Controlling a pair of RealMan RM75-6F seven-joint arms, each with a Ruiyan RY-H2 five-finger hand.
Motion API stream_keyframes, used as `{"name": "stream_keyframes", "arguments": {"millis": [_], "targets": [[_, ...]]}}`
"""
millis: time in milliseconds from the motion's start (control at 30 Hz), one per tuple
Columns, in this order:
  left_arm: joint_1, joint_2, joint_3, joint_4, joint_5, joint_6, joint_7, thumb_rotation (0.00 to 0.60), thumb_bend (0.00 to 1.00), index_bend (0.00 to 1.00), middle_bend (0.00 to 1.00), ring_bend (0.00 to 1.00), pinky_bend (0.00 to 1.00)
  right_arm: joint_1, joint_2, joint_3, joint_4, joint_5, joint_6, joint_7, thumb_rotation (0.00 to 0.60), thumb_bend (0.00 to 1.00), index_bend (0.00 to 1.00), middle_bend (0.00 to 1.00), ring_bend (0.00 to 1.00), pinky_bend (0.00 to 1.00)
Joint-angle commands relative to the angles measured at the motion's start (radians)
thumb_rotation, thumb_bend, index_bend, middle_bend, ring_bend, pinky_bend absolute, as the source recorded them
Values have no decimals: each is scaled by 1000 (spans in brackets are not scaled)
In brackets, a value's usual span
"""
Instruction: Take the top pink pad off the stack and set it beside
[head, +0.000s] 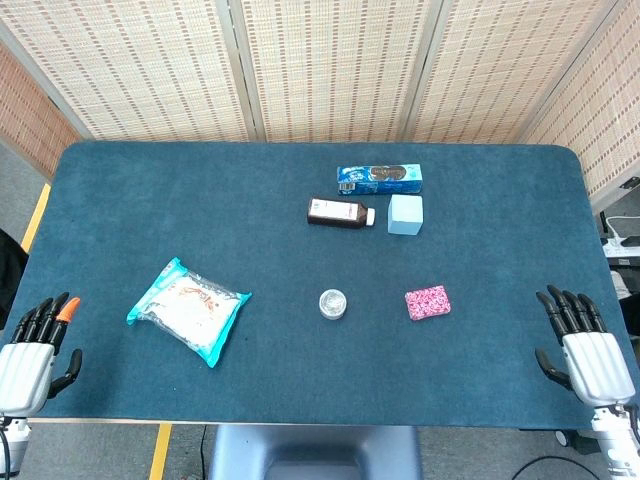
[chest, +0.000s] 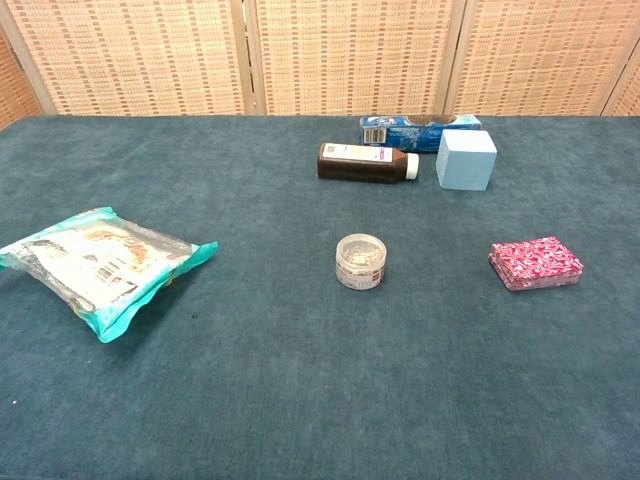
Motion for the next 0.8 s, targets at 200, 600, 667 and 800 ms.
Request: {"name": "stream_keyframes", "arguments": {"millis": [200, 600, 667, 800], "targets": [[-9, -7, -4, 11, 10, -6, -2, 600, 509, 0, 0, 0, 124, 8, 0, 4, 11, 3, -13, 5, 600, 309, 0, 0, 0, 0], [-28, -3, -1, 21, 9, -41, -33, 600, 509, 0, 0, 0, 116, 156, -103, 49, 116, 5, -190, -88, 600, 309, 3, 0, 0, 0], [-29, -1, 3, 16, 8, -50, -28, 600, 509, 0, 0, 0, 115, 194, -118, 53, 120, 9, -245, -110, 600, 309, 42, 0, 0, 0], [-31, 2, 5, 3, 3, -60, -13, 600, 528, 0, 0, 0, 115, 255, -171, 63, 125, 27, -325, -156, 600, 309, 83, 22, 0, 0]]}}
